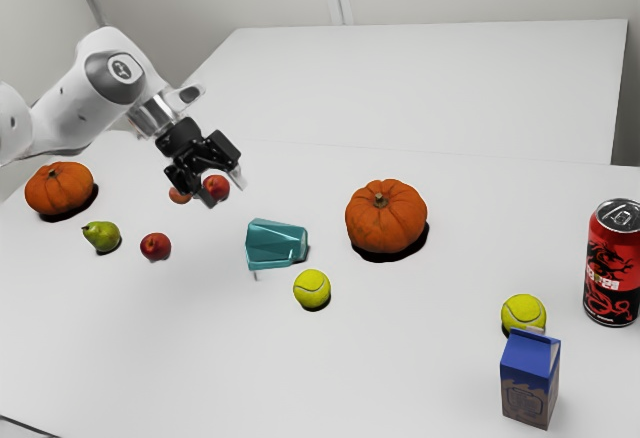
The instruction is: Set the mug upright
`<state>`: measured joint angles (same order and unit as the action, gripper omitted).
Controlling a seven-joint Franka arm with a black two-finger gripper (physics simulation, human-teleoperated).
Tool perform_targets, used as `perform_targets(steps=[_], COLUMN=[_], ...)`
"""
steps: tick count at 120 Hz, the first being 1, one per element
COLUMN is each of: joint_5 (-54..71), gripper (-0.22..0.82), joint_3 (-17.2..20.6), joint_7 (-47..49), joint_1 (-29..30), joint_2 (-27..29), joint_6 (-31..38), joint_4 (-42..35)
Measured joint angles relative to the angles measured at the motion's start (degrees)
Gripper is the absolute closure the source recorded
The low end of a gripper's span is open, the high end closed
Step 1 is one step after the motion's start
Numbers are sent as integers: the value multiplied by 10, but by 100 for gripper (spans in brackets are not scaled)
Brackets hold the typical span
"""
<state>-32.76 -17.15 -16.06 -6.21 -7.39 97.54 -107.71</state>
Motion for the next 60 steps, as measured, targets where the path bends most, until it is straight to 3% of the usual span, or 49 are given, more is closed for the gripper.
perform_targets(steps=[60], joint_5=[-92], gripper=[1], joint_3=[-11], joint_7=[-89], joint_1=[25], joint_2=[-124], joint_6=[80], joint_4=[25])
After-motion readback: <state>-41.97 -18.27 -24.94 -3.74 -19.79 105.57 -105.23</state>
